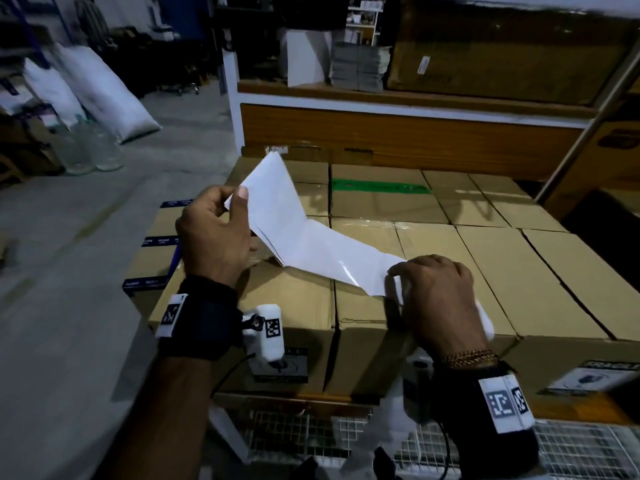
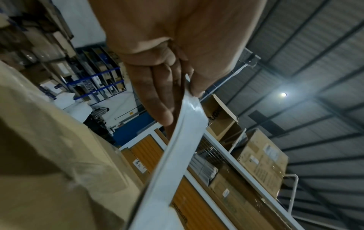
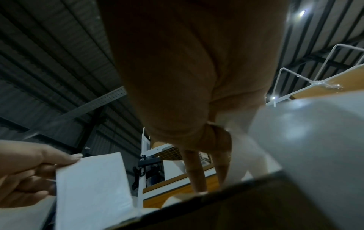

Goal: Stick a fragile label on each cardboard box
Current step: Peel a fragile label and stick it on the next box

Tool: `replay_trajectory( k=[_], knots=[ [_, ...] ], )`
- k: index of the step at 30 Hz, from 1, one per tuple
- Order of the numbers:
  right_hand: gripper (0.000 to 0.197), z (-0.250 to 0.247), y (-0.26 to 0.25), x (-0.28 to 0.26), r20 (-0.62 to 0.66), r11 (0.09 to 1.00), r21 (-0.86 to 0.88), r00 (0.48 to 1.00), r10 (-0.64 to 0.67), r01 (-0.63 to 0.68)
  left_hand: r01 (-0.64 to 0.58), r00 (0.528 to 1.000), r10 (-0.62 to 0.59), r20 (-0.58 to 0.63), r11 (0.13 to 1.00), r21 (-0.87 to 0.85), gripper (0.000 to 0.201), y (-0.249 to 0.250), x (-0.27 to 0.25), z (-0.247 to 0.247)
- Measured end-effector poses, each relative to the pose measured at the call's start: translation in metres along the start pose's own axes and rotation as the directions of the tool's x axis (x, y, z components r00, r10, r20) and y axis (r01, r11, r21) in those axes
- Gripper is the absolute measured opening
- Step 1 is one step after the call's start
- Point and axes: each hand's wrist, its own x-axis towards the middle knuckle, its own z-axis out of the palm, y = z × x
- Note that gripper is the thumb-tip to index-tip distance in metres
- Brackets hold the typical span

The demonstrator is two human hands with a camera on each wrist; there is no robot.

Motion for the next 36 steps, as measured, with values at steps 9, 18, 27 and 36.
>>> replay_trajectory(
  k=[9,18,27,36],
  knots=[
    [0.022,-0.013,0.013,0.001,-0.03,0.97,-0.178,0.987,0.161,-0.163,0.096,0.993,-0.105,0.057,0.986,0.139,0.017,-0.031,0.008,-0.003],
    [0.049,-0.001,-0.034,0.001,0.104,0.984,0.03,0.979,-0.178,0.175,0.055,0.951,-0.215,0.223,0.826,0.56,0.014,-0.049,0.009,-0.002],
    [0.075,0.017,-0.047,-0.007,0.098,0.994,0.05,0.989,-0.106,0.101,-0.007,0.905,-0.257,0.34,0.788,0.615,0.027,-0.039,0.001,-0.003],
    [0.041,0.028,-0.052,-0.003,0.054,0.997,-0.018,0.996,-0.068,0.07,-0.029,0.843,-0.292,0.452,0.814,0.58,0.062,-0.028,-0.009,-0.005]
  ],
)
